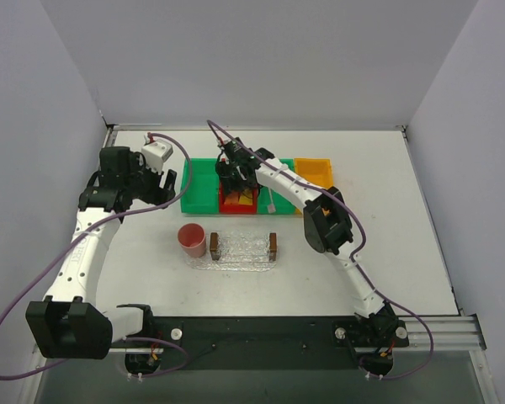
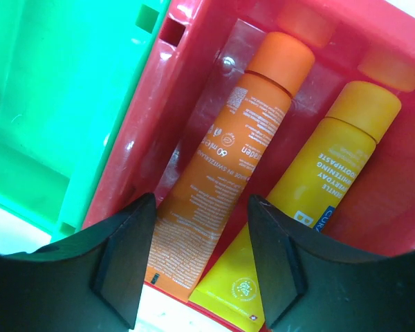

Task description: Prepare toiletry sets of a toothbrush and toothpaste on the tray

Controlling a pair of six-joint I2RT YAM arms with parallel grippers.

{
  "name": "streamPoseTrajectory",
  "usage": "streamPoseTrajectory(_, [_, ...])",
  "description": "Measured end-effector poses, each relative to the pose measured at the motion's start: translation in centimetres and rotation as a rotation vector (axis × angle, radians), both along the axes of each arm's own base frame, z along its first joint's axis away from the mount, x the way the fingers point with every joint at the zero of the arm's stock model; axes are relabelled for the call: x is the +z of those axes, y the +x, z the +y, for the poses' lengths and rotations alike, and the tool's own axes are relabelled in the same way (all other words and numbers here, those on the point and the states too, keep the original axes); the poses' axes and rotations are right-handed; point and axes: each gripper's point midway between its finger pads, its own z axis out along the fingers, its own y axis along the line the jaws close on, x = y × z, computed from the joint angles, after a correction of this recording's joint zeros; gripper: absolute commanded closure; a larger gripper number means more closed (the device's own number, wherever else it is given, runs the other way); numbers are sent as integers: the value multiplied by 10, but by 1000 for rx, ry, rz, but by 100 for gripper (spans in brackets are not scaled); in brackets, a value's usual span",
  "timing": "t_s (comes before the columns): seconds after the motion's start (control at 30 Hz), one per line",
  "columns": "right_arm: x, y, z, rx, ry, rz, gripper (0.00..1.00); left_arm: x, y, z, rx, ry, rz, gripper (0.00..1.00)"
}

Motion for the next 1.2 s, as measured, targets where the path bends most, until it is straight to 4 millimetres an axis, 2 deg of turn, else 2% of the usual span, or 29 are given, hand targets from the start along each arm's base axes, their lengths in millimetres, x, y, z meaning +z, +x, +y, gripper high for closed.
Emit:
streamPoseTrajectory(0.1, [0,0,0,3,1,2,44,-4,0,0,-1,1,5,19])
streamPoseTrajectory(0.5, [-4,1,1,3,-6,2,53,-13,-1,-1,-6,1,28,19])
streamPoseTrajectory(0.97, [-5,4,-3,-10,6,15,72,-12,1,-1,-13,4,21,18])
streamPoseTrajectory(1.2, [-4,5,-8,-26,21,41,85,-13,2,-2,-16,2,19,18])
